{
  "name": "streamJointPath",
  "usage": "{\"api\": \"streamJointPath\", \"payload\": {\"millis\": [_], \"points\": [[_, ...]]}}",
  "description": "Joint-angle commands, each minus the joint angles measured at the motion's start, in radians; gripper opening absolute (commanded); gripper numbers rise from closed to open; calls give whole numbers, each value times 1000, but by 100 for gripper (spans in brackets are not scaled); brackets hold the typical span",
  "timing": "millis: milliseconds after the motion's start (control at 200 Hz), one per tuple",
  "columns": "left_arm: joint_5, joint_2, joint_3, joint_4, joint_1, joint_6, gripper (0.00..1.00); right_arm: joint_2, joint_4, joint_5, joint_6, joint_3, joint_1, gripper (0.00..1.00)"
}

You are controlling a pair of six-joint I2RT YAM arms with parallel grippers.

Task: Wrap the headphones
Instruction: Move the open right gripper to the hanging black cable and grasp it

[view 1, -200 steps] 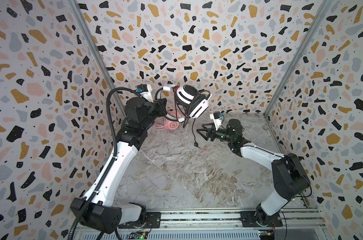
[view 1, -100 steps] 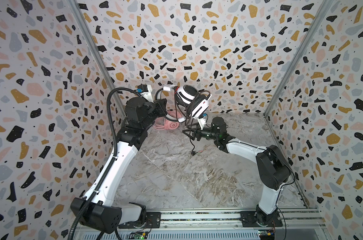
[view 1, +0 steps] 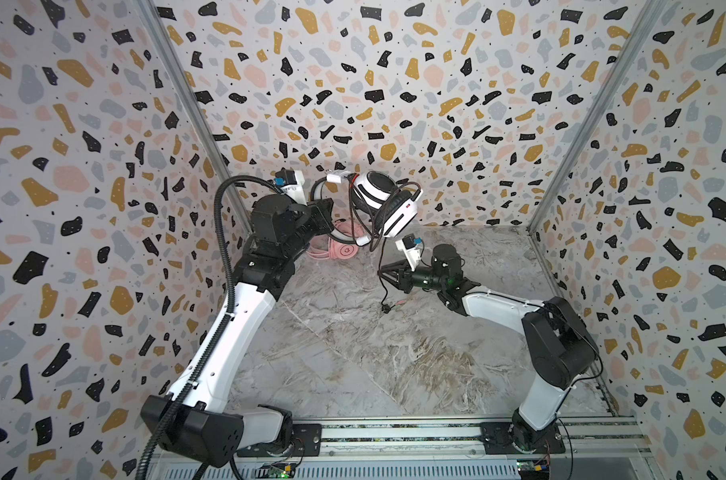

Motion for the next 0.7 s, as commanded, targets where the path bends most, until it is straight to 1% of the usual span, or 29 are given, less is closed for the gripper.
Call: {"api": "streamJointPath", "payload": {"millis": [0,80,165,210,285,400,531,696], "points": [[2,-25,14,113,8,-20,0,-107,1,4,-8,-39,-44,39],[3,-23,13,118,8,-23,0,-154,-28,-2,-37,-60,-56,44],[9,-18,13,123,8,-27,0,-189,-54,-14,-70,-74,-52,54],[8,-18,12,127,8,-30,0,-194,-60,-18,-79,-80,-46,59],[12,-16,8,134,8,-37,0,-186,-78,-26,-101,-69,-30,63],[17,-16,9,133,8,-39,0,-160,-76,-17,-115,-52,-1,66],[17,-16,10,130,8,-39,0,-90,-68,-3,-111,-7,22,67],[20,-14,14,127,8,-44,0,-15,-60,-27,-108,55,56,68]]}}
